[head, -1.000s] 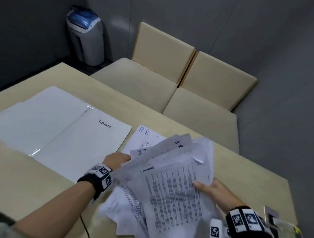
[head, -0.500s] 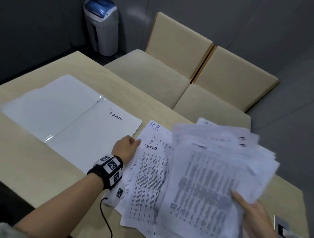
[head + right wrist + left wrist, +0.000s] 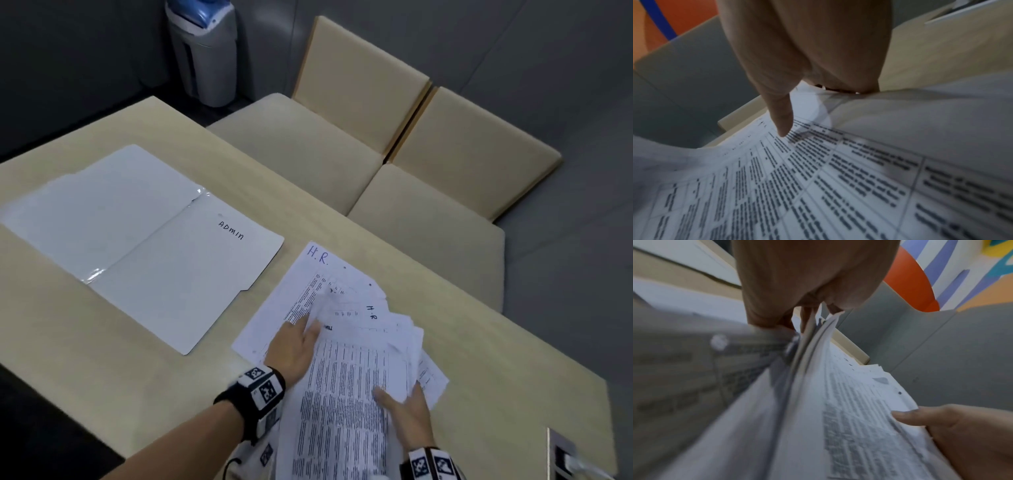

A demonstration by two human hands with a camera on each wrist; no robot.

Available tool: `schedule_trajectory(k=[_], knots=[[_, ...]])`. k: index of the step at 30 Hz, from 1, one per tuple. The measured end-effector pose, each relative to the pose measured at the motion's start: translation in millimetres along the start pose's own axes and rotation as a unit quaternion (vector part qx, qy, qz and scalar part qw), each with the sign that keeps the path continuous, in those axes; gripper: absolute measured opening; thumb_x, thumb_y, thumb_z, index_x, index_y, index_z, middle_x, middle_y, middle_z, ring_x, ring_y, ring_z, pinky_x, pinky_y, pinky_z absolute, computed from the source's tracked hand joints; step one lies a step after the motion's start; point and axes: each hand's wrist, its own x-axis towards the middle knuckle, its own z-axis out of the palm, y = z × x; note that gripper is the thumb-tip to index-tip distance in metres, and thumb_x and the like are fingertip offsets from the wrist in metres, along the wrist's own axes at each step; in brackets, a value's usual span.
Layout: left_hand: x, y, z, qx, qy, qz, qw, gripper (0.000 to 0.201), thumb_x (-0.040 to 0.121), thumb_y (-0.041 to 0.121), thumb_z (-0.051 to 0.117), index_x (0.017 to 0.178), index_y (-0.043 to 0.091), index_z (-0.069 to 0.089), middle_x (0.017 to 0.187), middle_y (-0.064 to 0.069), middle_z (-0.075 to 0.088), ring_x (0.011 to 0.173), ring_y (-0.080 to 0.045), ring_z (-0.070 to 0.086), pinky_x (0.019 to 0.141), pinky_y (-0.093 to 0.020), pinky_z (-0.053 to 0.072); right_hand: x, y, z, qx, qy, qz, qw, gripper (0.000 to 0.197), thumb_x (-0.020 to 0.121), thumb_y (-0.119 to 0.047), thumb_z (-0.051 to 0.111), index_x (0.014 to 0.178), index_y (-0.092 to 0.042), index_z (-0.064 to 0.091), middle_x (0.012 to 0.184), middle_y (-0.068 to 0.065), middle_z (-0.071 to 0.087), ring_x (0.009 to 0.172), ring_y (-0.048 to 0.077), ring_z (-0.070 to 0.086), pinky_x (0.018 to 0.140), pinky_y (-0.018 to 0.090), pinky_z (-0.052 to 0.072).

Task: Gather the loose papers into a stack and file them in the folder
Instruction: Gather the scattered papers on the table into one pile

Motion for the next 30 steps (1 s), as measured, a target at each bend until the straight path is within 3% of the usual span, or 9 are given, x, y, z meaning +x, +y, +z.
schedule_trajectory(k=[2,7,10,12,15,19,22,27,30], knots=[[-13.1,13.2,5.8,-0.108,-0.031,-0.014,0.994,0.044,0.095,0.059,0.038,0.125,0.029,0.048,0.118,0.008,0.063,0.107,-0.016,0.062,0.091,-0.031,0.046,0.7,0.2,-0.2,0.019,0.038,0.023,0.999,0.046,0.080,-0.004,0.079,0.117,-0.010,0.052,0.113,0.005,0.062,0.104,0.023,0.057,0.096,0.034,0.043],[-25.7,27.3,20.3,-0.185,-0.101,-0.003,0.978,0.063,0.072,0.069,0.067,0.117,0.027,0.056,0.104,0.008,0.071,0.092,-0.009,0.069,0.084,-0.035,0.059,6.7,8.1,-15.1,0.081,0.033,0.119,0.989,0.033,0.070,-0.014,0.087,0.099,-0.002,0.074,0.102,0.023,0.077,0.091,0.039,0.074,0.093,0.056,0.055],[-20.9,38.4,12.4,-0.195,-0.082,0.034,0.977,0.048,0.075,0.070,0.059,0.079,0.023,0.066,0.075,0.008,0.070,0.066,-0.011,0.065,0.068,-0.037,0.058,6.2,4.8,-27.7,0.144,-0.039,0.147,0.978,0.042,0.075,-0.007,0.081,0.114,0.004,0.070,0.107,0.027,0.075,0.096,0.045,0.073,0.092,0.063,0.052],[-3.0,39.0,-1.6,-0.117,0.010,0.054,0.992,0.055,0.081,0.070,0.047,0.067,0.019,0.064,0.067,0.005,0.064,0.060,-0.019,0.058,0.062,-0.032,0.047,3.5,1.4,-37.1,0.174,-0.026,0.125,0.976,0.039,0.085,-0.006,0.072,0.123,0.000,0.066,0.116,0.023,0.073,0.104,0.043,0.070,0.098,0.061,0.049],[36.7,16.5,-30.1,0.098,0.124,0.006,0.987,0.039,0.090,0.047,0.057,0.113,0.018,0.067,0.119,-0.007,0.066,0.108,-0.027,0.061,0.090,-0.038,0.049,-0.9,5.9,-50.8,0.239,-0.014,0.118,0.964,0.041,0.094,-0.008,0.062,0.134,-0.004,0.059,0.126,0.023,0.068,0.113,0.045,0.065,0.101,0.067,0.044],[54.6,-13.3,-49.3,0.177,0.152,-0.097,0.967,0.055,0.081,0.032,0.067,0.128,0.010,0.049,0.129,-0.014,0.048,0.115,-0.032,0.050,0.089,-0.043,0.049,-7.6,14.0,-57.1,0.297,-0.004,0.129,0.946,0.037,0.097,-0.009,0.057,0.131,0.005,0.059,0.125,0.030,0.067,0.109,0.043,0.067,0.103,0.064,0.043],[51.4,-10.0,-45.2,0.153,0.087,-0.069,0.982,0.054,0.088,0.035,0.062,0.131,0.007,0.046,0.130,-0.016,0.049,0.111,-0.032,0.056,0.093,-0.041,0.050,-5.6,9.6,-45.7,0.312,-0.020,0.116,0.943,0.038,0.096,-0.009,0.057,0.133,0.004,0.058,0.126,0.027,0.067,0.108,0.040,0.068,0.099,0.057,0.047],[32.0,11.1,-22.2,0.102,-0.076,-0.064,0.990,0.060,0.084,0.059,0.057,0.113,0.007,0.059,0.102,-0.009,0.067,0.084,-0.025,0.067,0.082,-0.044,0.060,8.2,-14.5,-16.1,0.346,-0.097,0.105,0.927,0.056,0.086,-0.020,0.074,0.139,-0.013,0.057,0.136,0.021,0.064,0.125,0.042,0.060,0.106,0.069,0.037],[22.3,17.1,-16.6,0.087,-0.133,-0.051,0.986,0.043,0.082,0.027,0.073,0.114,0.006,0.054,0.109,-0.012,0.065,0.090,-0.028,0.066,0.083,-0.044,0.060,9.3,-33.4,-0.3,0.283,-0.125,0.100,0.946,0.069,0.070,-0.018,0.087,0.133,-0.004,0.061,0.125,0.021,0.071,0.116,0.039,0.067,0.102,0.062,0.046]])
